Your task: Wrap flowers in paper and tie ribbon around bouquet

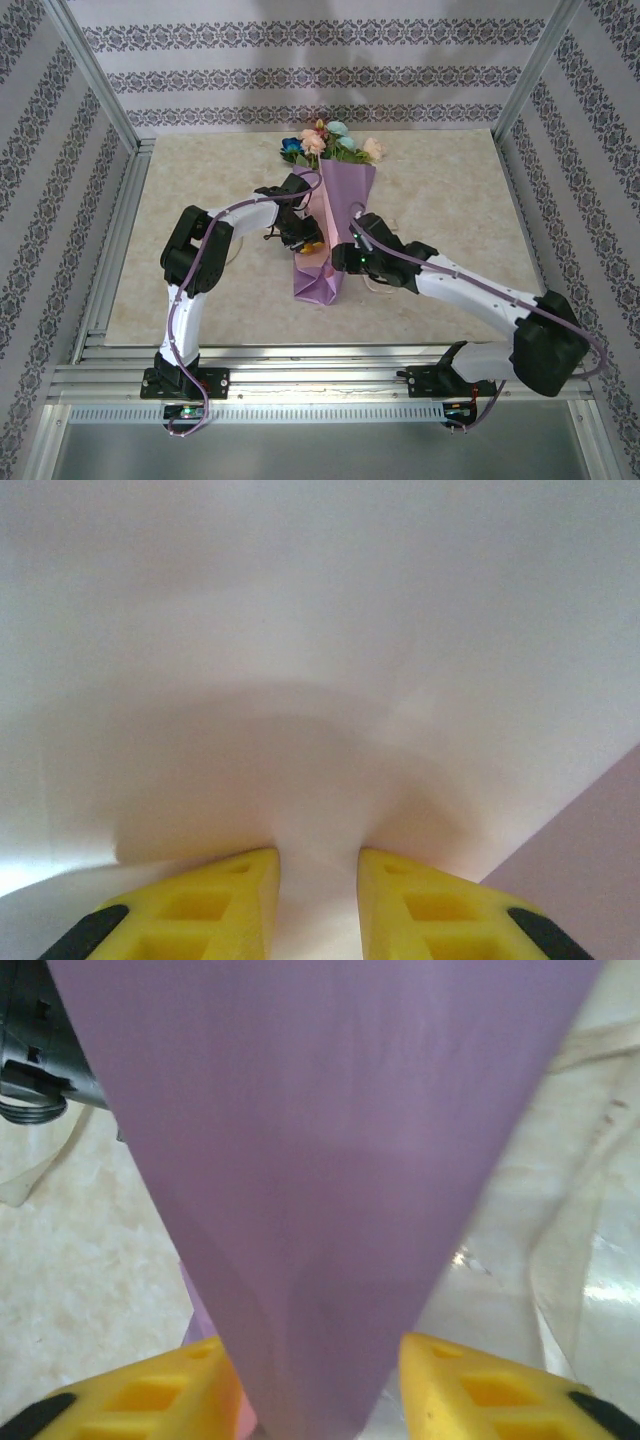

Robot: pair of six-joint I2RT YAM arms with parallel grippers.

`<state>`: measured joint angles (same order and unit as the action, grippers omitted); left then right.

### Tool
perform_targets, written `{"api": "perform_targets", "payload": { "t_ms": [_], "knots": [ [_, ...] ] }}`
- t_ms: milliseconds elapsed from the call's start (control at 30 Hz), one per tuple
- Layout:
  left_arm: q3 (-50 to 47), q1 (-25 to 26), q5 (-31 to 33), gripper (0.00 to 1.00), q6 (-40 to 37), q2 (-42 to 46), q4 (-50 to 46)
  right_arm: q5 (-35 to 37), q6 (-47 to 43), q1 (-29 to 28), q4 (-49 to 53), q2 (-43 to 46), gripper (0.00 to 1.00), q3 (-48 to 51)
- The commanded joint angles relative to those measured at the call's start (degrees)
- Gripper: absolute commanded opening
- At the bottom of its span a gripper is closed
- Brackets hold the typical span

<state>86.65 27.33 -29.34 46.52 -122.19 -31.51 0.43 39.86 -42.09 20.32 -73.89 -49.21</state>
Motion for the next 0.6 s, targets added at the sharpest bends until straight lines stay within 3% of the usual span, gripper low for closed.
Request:
{"api": "perform_targets", "payload": {
  "t_ms": [0, 233, 400, 567],
  "knots": [
    [-0.7, 0.4, 2.7, 0.28, -0.4, 1.2, -2.4, 2.6, 1.0, 0.4, 6.3, 1.7, 0.52, 2.1],
    [0.1, 0.4, 1.2, 0.29, 0.3, 2.0, -1.9, 4.8, -3.4, -7.5, 5.1, 6.9, 0.66, 4.2],
    [0.0, 0.4, 0.9, 0.29, 0.4, 2.3, -1.8, 4.6, -2.1, -7.8, 3.5, 6.9, 0.67, 8.3],
    [-2.7, 0.5, -2.8, 0.29, 2.8, 3.3, 3.7, 2.5, -4.1, -7.4, -0.8, 1.4, 0.65, 5.7]
  ]
}}
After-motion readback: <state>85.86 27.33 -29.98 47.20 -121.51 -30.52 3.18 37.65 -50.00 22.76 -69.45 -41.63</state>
